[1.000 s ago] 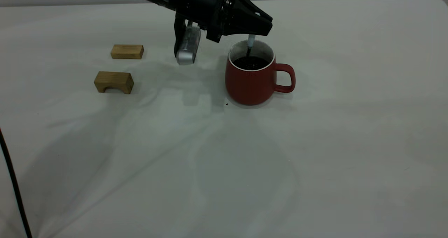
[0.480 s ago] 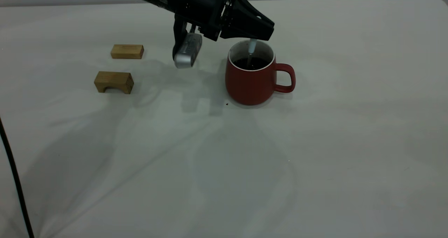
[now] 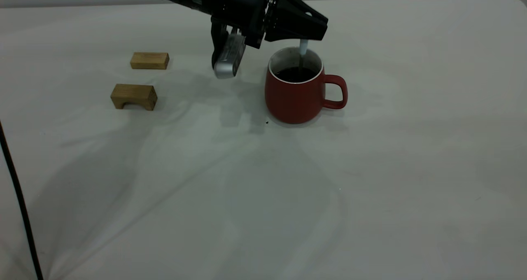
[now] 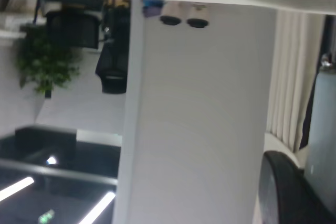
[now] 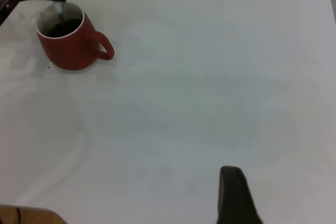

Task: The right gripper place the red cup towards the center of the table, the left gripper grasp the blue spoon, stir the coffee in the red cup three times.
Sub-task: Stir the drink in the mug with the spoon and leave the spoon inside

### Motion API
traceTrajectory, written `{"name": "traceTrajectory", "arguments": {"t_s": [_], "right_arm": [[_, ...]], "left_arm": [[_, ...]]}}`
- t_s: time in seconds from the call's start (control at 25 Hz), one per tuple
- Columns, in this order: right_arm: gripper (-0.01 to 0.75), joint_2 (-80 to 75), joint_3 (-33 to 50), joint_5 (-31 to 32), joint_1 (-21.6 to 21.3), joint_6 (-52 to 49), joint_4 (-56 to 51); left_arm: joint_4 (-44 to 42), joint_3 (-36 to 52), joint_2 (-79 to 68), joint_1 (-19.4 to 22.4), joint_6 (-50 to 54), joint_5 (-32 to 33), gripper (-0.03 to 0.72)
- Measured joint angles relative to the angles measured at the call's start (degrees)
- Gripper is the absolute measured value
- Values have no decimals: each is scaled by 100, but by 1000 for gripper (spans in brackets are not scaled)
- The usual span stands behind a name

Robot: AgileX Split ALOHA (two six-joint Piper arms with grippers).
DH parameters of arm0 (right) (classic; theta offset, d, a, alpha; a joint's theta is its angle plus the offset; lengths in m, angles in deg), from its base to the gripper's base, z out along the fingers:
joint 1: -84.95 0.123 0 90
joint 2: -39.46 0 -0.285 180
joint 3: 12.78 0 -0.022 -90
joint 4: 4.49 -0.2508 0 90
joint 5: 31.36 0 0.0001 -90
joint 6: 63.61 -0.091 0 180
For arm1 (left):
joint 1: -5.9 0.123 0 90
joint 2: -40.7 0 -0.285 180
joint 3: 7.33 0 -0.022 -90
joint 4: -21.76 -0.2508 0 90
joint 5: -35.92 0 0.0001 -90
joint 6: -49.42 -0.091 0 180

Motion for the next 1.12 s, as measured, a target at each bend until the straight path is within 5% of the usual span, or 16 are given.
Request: {"name": "traceTrajectory", "arguments": {"t_s": [0.2, 0.36, 0.76, 1.12], "right_arm": [[493, 0, 0, 0, 0, 0, 0], [493, 0, 0, 0, 0, -5, 0], [493, 0, 0, 0, 0, -5, 0], [493, 0, 0, 0, 0, -1, 0]], "left_arm": [[-766, -314, 0, 0, 821, 105, 117], [-1328, -651, 0, 0, 387, -51, 117], [-633, -688, -273, -170, -862, 74, 110], [-2360, -1268, -61, -194, 303, 160, 105]]}}
